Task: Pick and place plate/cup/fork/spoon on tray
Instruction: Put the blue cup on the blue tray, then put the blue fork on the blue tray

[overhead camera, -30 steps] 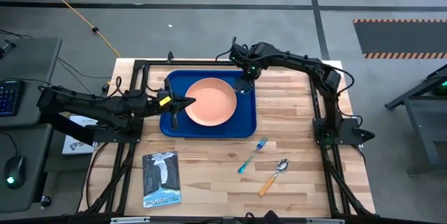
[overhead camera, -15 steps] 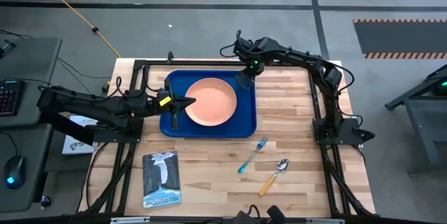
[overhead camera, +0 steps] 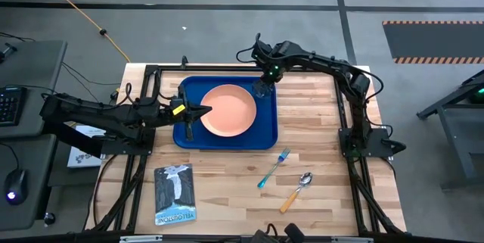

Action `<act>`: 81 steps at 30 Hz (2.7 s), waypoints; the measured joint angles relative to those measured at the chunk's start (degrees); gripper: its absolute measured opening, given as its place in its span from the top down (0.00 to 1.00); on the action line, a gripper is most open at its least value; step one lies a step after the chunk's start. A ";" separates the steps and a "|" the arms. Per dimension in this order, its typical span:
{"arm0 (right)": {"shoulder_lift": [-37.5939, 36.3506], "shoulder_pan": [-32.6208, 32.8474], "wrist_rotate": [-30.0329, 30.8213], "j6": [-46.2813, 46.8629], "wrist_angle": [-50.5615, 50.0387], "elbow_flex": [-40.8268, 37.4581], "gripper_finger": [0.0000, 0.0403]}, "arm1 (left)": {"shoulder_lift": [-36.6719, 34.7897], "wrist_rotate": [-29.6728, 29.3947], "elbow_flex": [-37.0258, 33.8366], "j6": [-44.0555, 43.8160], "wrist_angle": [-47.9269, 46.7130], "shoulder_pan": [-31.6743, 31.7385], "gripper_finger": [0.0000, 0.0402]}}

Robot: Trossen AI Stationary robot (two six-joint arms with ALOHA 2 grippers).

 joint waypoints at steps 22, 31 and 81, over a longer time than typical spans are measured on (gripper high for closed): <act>3.22 -0.04 1.65 -4.02 2.38 0.00 0.63 | 0.02 0.04 0.00 -0.04 -0.46 -0.02 1.00; -0.22 -0.15 5.96 -7.28 2.45 0.09 0.52 | 0.02 0.04 0.00 0.00 -0.71 -0.01 1.00; -73.26 22.14 6.16 -9.19 93.39 -86.38 0.51 | 0.02 -1.75 0.00 2.52 -0.83 0.00 1.00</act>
